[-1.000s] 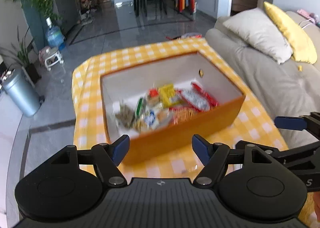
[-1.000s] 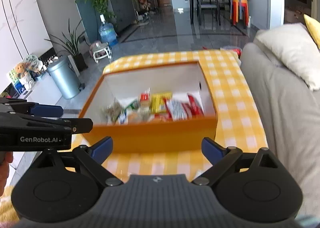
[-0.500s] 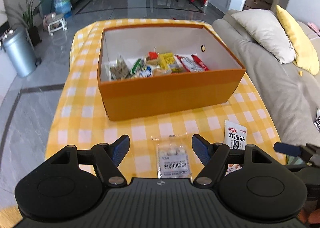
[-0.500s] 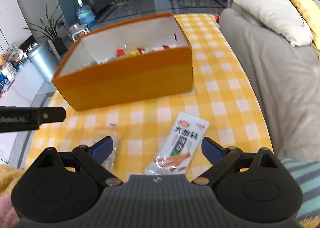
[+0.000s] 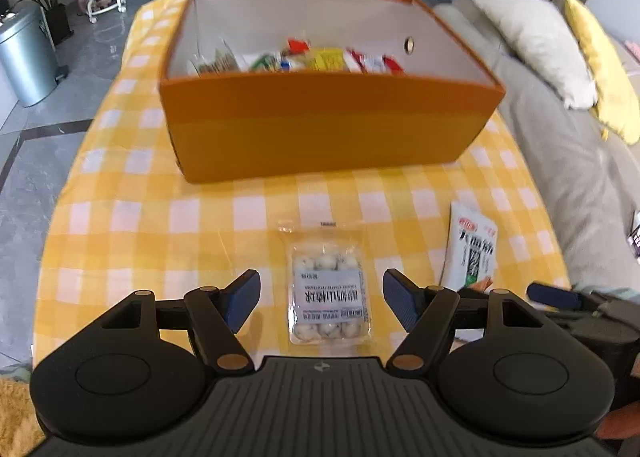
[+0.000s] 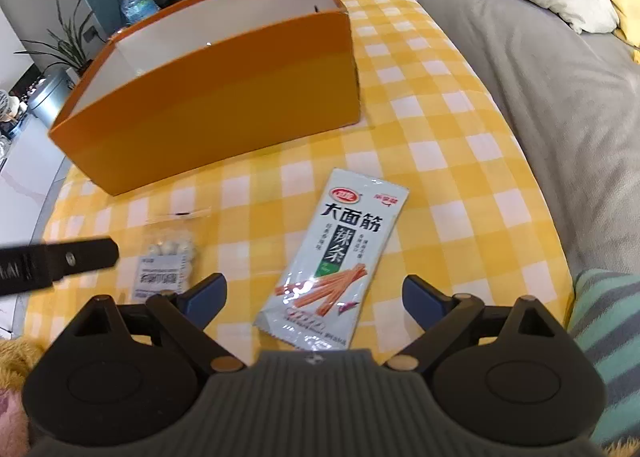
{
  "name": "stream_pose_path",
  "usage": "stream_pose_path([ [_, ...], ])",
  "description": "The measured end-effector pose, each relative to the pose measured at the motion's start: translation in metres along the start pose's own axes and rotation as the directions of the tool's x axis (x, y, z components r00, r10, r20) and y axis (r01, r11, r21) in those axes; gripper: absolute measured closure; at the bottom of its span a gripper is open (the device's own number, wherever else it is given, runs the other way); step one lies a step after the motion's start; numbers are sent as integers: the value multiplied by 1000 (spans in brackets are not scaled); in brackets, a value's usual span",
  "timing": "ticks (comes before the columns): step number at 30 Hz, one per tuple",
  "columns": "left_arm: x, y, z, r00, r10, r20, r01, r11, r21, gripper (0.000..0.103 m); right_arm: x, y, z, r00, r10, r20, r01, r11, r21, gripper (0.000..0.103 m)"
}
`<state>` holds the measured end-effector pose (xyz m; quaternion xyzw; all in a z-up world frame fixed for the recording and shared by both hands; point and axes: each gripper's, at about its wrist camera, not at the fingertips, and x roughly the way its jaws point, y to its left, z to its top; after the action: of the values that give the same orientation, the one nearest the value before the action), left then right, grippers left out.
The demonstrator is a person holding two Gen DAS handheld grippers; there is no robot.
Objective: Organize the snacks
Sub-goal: 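Move left tool over the white-ball packet while right tool approaches the spicy-strip packet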
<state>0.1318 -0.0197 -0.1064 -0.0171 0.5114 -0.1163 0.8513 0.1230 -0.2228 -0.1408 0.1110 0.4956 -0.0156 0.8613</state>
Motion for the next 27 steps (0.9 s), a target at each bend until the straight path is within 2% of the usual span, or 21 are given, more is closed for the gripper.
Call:
stream_pose_path([
  [3, 14, -2, -1, 999, 13, -39, -13, 1000, -6, 20, 7, -3, 2, 1000, -4, -7, 5, 1000, 8, 12],
  [10, 33, -4, 4, 996, -10, -86, 4, 998, -67, 20, 21, -10, 4, 999, -14, -38, 15, 1000, 11, 14],
  [18, 51, -7, 5, 989, 87, -118, -92, 995, -40, 18, 38, -6, 4, 998, -22, -62, 21, 1000, -18, 15],
  [20, 52, -7, 5, 989, 83, -118, -89, 995, -45, 15, 40, -3, 4, 997, -28, -66, 26, 999, -33, 15],
  [25, 62, -20, 4, 987, 67, -146, -70, 997, -15, 15, 43, 0, 3, 997, -28, -74, 23, 998, -57, 14],
  [27, 65, -23, 3, 985, 88, -146, -90, 996, -2, 18, 43, 3, 2, 996, -36, -76, 30, 997, -74, 14],
])
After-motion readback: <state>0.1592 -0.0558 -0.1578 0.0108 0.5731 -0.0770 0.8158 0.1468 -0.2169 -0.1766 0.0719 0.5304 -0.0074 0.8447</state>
